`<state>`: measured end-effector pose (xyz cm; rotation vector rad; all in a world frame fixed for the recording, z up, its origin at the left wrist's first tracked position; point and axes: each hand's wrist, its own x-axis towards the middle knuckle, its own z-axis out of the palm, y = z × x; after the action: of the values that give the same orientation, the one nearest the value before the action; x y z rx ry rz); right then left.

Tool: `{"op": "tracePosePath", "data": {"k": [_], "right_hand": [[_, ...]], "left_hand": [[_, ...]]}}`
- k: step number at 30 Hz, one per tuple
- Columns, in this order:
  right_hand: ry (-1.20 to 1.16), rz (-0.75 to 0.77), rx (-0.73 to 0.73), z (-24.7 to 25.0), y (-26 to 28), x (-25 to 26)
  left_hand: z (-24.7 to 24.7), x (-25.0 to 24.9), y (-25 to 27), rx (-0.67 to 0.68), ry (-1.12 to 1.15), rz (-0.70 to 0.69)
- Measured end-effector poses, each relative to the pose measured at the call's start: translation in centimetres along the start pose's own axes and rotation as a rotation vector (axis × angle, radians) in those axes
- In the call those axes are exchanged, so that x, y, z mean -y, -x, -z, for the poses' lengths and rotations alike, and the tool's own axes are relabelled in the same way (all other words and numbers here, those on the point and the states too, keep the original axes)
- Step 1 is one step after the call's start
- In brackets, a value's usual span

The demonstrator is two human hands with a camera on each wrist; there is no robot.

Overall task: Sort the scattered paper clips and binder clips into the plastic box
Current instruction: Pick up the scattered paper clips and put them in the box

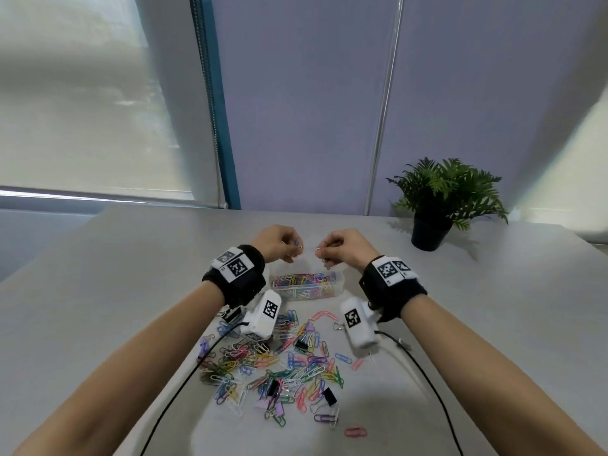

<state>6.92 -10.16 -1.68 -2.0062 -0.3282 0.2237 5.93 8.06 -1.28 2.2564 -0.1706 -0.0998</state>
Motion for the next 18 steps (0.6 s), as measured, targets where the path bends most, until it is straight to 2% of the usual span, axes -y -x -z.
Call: {"op": "tracePosePath", "data": {"k": [3,7,13,18], "right_hand": [[0.140,-0.024,-0.029,-1.0,-2.3,-0.1],[0.440,-0.039,0.062,-1.9,-2.8,-0.4],[0.678,0.084,0.125,0.1,0.0,0.2],[0.786,0.204,0.325,2.3,5.4,-0.2]], "left_hand": [[-0.7,0.9,-0.9,0.028,-0.123,0.065],[-0.7,1.6,-0.8,0.159,-0.285,0.116],[0.1,0.0,1.8,0.137,-0.464,-0.032],[-0.8,-1.2,6.9,0.278,-0.561,-0.170]]}}
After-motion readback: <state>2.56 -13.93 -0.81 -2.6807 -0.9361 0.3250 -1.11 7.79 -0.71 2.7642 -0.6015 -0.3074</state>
